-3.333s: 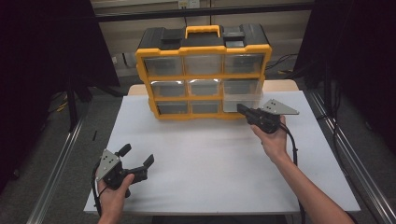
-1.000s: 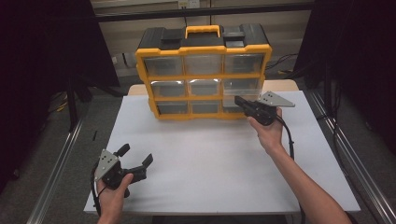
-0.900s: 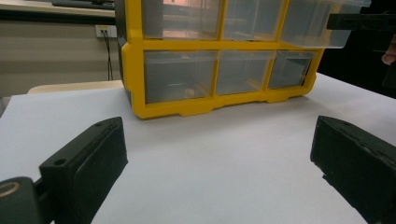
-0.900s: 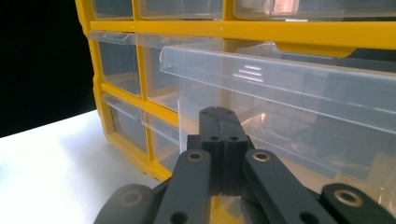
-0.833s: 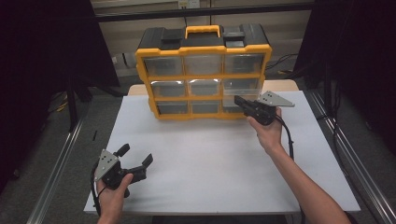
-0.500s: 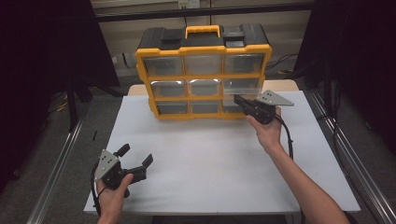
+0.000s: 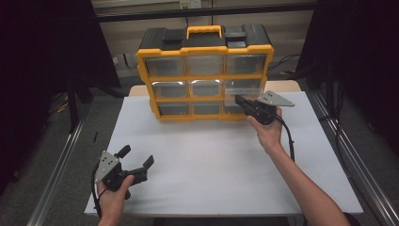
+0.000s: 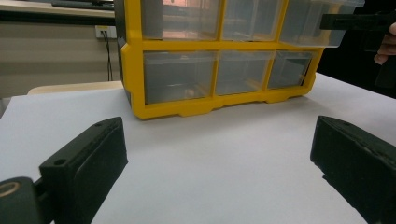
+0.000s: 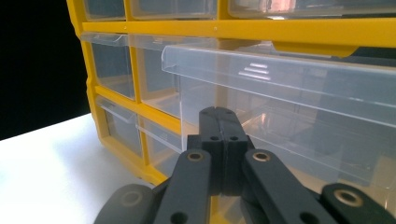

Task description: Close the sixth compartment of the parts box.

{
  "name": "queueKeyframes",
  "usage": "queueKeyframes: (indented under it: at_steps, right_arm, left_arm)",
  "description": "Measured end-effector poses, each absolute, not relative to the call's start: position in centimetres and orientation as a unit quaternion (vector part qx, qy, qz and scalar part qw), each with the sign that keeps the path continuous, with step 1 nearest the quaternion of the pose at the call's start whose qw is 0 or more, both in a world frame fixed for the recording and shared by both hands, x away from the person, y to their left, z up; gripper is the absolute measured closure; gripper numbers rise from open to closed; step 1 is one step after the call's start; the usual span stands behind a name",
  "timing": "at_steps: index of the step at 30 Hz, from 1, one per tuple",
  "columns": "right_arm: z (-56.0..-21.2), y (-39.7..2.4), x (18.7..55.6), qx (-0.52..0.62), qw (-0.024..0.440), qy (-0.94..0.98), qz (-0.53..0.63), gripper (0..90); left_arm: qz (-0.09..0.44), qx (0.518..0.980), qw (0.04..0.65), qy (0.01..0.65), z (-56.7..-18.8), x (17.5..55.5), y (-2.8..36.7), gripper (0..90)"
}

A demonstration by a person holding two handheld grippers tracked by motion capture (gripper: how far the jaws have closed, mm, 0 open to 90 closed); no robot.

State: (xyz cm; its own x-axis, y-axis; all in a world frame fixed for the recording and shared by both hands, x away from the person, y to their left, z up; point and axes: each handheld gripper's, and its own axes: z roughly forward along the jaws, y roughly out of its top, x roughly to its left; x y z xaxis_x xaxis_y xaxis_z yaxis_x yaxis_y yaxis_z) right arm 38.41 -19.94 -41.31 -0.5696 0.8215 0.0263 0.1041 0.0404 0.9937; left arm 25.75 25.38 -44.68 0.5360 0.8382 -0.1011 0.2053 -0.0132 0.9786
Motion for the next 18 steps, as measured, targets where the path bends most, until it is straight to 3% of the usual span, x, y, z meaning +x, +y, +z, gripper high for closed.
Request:
queueKeyframes:
  at_steps: [18]
  right_arm:
    - [-41.29, -20.23, 38.93, 0.358, 0.304, 0.651, 0.596, 90.0]
  left_arm:
    - [0.268, 0.653, 0.584, 0.400, -44.76, 25.78, 25.22, 3.8]
